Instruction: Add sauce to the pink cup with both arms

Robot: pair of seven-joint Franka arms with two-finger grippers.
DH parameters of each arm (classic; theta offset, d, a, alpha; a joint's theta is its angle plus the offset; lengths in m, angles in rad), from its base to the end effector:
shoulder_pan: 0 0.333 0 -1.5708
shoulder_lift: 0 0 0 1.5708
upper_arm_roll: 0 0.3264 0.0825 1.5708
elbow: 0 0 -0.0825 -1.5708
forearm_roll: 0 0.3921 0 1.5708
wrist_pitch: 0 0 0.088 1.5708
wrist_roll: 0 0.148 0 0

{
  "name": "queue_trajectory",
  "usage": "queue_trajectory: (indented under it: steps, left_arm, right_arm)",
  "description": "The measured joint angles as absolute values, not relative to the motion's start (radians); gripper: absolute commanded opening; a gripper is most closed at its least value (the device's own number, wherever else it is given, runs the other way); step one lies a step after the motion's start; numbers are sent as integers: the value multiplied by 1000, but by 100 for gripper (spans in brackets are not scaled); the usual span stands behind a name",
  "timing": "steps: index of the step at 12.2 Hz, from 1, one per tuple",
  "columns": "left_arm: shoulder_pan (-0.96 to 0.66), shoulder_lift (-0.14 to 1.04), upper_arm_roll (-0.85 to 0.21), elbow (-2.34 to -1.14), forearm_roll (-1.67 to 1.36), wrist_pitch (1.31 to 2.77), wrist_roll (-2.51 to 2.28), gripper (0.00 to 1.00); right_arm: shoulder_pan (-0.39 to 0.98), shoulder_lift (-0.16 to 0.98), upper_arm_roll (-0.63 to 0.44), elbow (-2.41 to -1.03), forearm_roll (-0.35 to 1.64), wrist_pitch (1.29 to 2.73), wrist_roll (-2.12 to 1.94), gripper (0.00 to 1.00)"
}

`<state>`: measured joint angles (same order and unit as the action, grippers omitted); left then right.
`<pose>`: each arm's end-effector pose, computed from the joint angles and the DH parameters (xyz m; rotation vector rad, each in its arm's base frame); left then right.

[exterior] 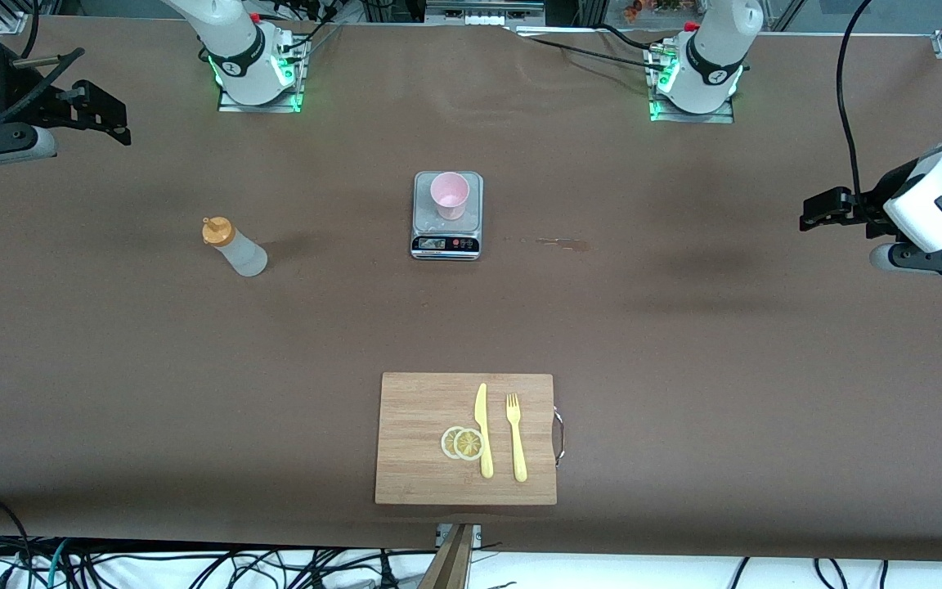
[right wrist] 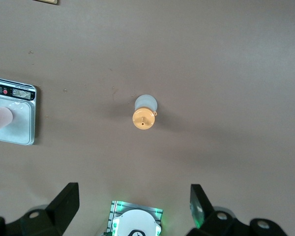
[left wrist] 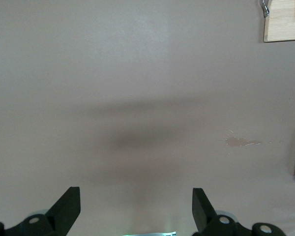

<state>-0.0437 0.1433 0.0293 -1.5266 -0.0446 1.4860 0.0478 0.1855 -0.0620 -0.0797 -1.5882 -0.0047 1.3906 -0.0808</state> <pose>0.5859 -0.0163 0.5261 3.0837 -0.0953 -0.2833 0.5147 0.0526 0.6051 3.1193 0.2918 -0.2130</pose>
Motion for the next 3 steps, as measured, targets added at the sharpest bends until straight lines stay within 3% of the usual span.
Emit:
queue_trajectory:
  steps: [3]
  left_arm:
    - [-44, 143, 29, -1527, -45, 1486, 48, 100]
  right_arm:
    - [185, -62, -80, -1586, 4, 1389, -69, 100]
